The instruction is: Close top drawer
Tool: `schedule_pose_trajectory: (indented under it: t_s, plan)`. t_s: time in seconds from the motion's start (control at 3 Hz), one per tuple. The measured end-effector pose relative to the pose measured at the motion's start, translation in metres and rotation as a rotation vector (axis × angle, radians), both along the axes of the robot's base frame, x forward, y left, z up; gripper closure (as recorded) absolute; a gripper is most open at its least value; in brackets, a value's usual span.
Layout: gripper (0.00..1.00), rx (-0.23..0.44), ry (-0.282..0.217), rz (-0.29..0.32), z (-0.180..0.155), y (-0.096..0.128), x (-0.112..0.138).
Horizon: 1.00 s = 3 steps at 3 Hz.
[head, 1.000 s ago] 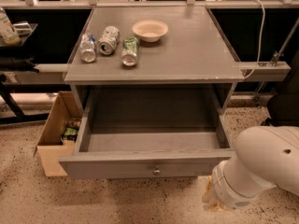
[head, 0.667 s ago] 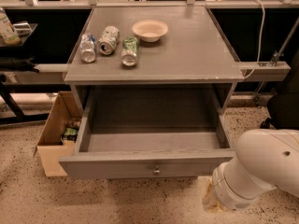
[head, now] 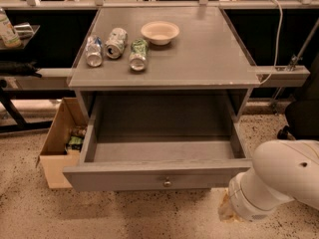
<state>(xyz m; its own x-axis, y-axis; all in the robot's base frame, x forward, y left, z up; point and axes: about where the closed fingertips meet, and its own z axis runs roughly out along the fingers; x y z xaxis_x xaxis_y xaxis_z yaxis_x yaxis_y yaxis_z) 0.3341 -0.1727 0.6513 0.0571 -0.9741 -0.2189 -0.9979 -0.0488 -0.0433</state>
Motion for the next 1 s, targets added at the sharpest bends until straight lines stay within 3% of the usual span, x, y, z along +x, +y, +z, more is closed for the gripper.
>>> schedule_pose_trajectory:
  t_s: [0.33,1.0]
  plan:
    - [1.00,-0.004,-0.054,-0.014,-0.007,-0.018,0.032]
    - [1.00,-0.001,-0.113,-0.015,0.007,-0.020,0.071]
